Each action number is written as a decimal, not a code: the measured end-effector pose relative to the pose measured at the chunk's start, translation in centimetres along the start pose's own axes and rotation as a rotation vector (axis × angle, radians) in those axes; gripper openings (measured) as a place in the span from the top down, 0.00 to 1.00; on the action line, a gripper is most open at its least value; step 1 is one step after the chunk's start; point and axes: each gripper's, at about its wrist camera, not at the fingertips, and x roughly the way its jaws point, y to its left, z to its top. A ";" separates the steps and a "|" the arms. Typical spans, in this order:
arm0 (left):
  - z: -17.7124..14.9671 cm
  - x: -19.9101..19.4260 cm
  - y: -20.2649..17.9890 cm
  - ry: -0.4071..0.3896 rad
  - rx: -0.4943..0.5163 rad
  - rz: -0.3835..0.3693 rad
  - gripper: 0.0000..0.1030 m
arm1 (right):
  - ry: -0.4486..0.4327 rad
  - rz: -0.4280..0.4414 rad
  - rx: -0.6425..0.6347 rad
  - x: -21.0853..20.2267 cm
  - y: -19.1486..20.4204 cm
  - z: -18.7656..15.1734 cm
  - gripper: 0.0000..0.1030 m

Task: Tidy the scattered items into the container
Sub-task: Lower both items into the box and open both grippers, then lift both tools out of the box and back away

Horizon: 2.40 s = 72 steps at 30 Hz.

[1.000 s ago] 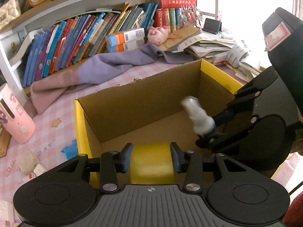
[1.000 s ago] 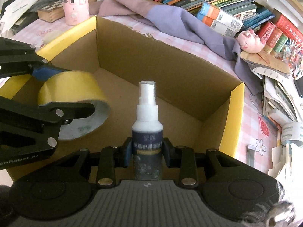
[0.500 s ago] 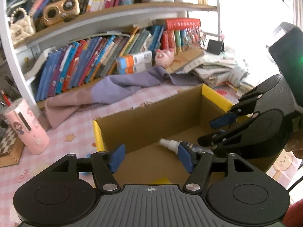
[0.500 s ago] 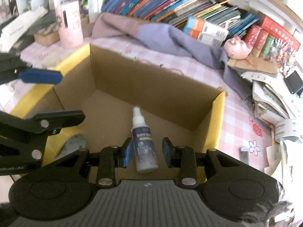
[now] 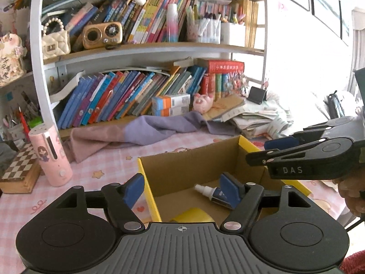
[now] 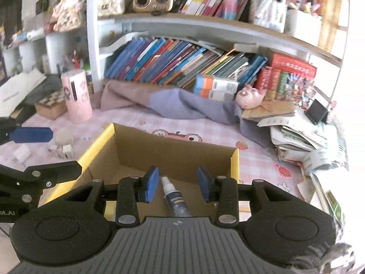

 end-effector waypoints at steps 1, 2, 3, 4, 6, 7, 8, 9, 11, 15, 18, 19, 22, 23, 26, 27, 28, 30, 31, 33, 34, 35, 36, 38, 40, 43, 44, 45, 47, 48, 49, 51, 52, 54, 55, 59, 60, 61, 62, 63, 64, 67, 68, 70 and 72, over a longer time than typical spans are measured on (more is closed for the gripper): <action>-0.2 -0.4 0.2 -0.002 0.005 -0.005 0.27 | -0.005 -0.009 0.011 -0.6 0.3 -0.2 0.65; -0.4 -0.8 0.3 -0.003 0.008 -0.008 0.27 | -0.008 -0.018 0.022 -1.0 0.6 -0.4 0.65; -0.7 -1.2 0.6 -0.003 0.008 -0.012 0.26 | -0.011 -0.026 0.033 -1.5 0.9 -0.7 0.65; -0.9 -1.5 0.8 0.000 0.008 -0.018 0.26 | -0.013 -0.035 0.044 -2.0 1.3 -0.9 0.65; -1.5 -2.3 1.2 0.004 0.004 -0.033 0.26 | -0.016 -0.053 0.066 -3.0 2.1 -1.4 0.65; -1.8 -2.7 1.4 0.005 0.004 -0.040 0.26 | -0.018 -0.061 0.075 -3.4 2.5 -1.7 0.65; -2.1 -3.1 1.5 0.006 0.005 -0.045 0.26 | -0.020 -0.070 0.083 -3.7 2.9 -2.0 0.65; -2.3 -3.5 1.6 0.007 0.006 -0.049 0.26 | -0.022 -0.080 0.090 -4.2 3.4 -2.3 0.65; -3.1 -4.3 1.8 0.009 0.014 -0.057 0.26 | -0.023 -0.099 0.107 -5.1 4.2 -3.1 0.65; -4.6 -5.7 2.3 0.018 0.025 -0.073 0.26 | -0.024 -0.137 0.137 -6.5 5.9 -4.6 0.65; -5.7 -6.5 2.5 0.030 0.029 -0.087 0.26 | -0.022 -0.160 0.159 -7.3 7.1 -5.7 0.65; -6.0 -6.8 2.6 0.032 0.030 -0.089 0.26 | -0.020 -0.168 0.166 -7.6 7.5 -6.1 0.65; -6.9 -7.5 2.9 0.040 0.029 -0.095 0.25 | -0.014 -0.187 0.183 -8.4 8.7 -7.3 0.65; -7.2 -7.8 3.1 0.043 0.028 -0.096 0.25 | -0.010 -0.193 0.188 -8.6 9.0 -7.7 0.65; -8.2 -8.6 3.5 0.047 0.027 -0.093 0.20 | 0.005 -0.208 0.199 -9.1 10.3 -9.0 0.65; -8.5 -8.9 3.6 0.045 0.028 -0.091 0.20 | 0.009 -0.212 0.199 -9.2 10.7 -9.4 0.65; -8.8 -9.2 3.7 0.044 0.030 -0.090 0.20 | 0.014 -0.217 0.197 -9.3 11.2 -9.8 0.64; -9.4 -9.6 3.9 0.051 0.037 -0.092 0.19 | 0.025 -0.222 0.191 -9.5 12.0 -10.5 0.64; -9.7 -9.9 3.9 0.056 0.043 -0.093 0.19 | 0.028 -0.225 0.188 -9.6 12.4 -10.8 0.64; -10.2 -10.2 4.0 0.062 0.053 -0.093 0.19 | 0.039 -0.228 0.185 -9.8 13.2 -11.5 0.64; -10.4 -10.4 4.1 0.065 0.056 -0.093 0.19 | 0.044 -0.229 0.186 -9.8 13.6 -11.7 0.64; -10.7 -10.5 4.2 0.071 0.056 -0.093 0.19 | 0.049 -0.231 0.187 -9.9 13.9 -12.0 0.64; -10.9 -10.6 4.3 0.077 0.054 -0.092 0.19 | 0.052 -0.231 0.187 -9.9 14.3 -12.2 0.64; -11.4 -10.7 4.6 0.092 0.048 -0.089 0.19 | 0.059 -0.229 0.187 -10.0 14.9 -12.6 0.64; -11.7 -10.7 4.8 0.104 0.043 -0.086 0.19 | 0.064 -0.226 0.182 -10.0 15.5 -12.9 0.63; -12.3 -10.8 5.1 0.120 0.034 -0.082 0.19 | 0.073 -0.215 0.173 -10.0 16.4 -13.3 0.62; -12.4 -10.8 5.2 0.125 0.029 -0.081 0.19 | 0.079 -0.209 0.172 -10.0 16.6 -13.3 0.62; -12.6 -10.8 5.4 0.130 0.025 -0.081 0.19 | 0.086 -0.200 0.172 -9.9 16.8 -13.4 0.62; -12.8 -10.9 5.6 0.138 0.016 -0.078 0.19 | 0.103 -0.186 0.168 -9.7 17.3 -13.6 0.62; -13.0 -11.0 5.7 0.140 0.012 -0.075 0.19 | 0.111 -0.179 0.165 -9.6 17.5 -13.7 0.62; -13.1 -11.0 5.9 0.142 0.007 -0.073 0.19 | 0.118 -0.173 0.161 -9.5 17.8 -13.8 0.61; -13.2 -11.1 6.2 0.148 -0.002 -0.067 0.19 | 0.126 -0.165 0.153 -9.3 18.1 -14.0 0.61; -13.3 -11.1 6.3 0.151 -0.005 -0.062 0.19 | 0.129 -0.161 0.150 -9.2 18.3 -13.9 0.61; -13.5 -11.2 6.5 0.155 -0.012 -0.054 0.19 | 0.134 -0.152 0.146 -9.1 18.7 -14.0 0.60; -13.5 -11.2 6.7 0.158 -0.016 -0.050 0.19 | 0.136 -0.148 0.145 -9.0 18.8 -14.0 0.60; -13.7 -11.1 7.0 0.166 -0.020 -0.038 0.19 | 0.146 -0.133 0.132 -8.8 19.4 -14.0 0.59; -13.8 -11.1 7.0 0.167 -0.018 -0.036 0.19 | 0.147 -0.130 0.129 -8.8 19.5 -14.0 0.59; -13.8 -11.1 7.0 0.168 -0.014 -0.034 0.19 | 0.147 -0.127 0.126 -8.7 19.7 -14.0 0.59; -13.8 -11.2 7.1 0.169 -0.011 -0.033 0.19 | 0.146 -0.125 0.125 -8.7 19.7 -14.0 0.58; -13.8 -11.2 7.1 0.169 -0.009 -0.031 0.19 | 0.146 -0.122 0.124 -8.6 19.8 -13.9 0.58; -13.9 -11.3 7.2 0.169 -0.009 -0.028 0.19 | 0.146 -0.119 0.124 -8.6 19.9 -13.8 0.58; -14.1 -11.5 7.7 0.170 -0.017 -0.016 0.19 | 0.146 -0.109 0.119 -8.3 20.3 -13.6 0.57; -14.2 -11.6 8.0 0.173 -0.021 -0.010 0.19 | 0.147 -0.104 0.115 -8.2 20.5 -13.6 0.57; -14.3 -11.8 8.4 0.176 -0.029 0.002 0.19 | 0.152 -0.091 0.104 -7.9 21.0 -13.4 0.57; -14.5 -12.1 8.9 0.175 -0.036 0.015 0.19 | 0.154 -0.076 0.090 -7.7 21.6 -13.2 0.57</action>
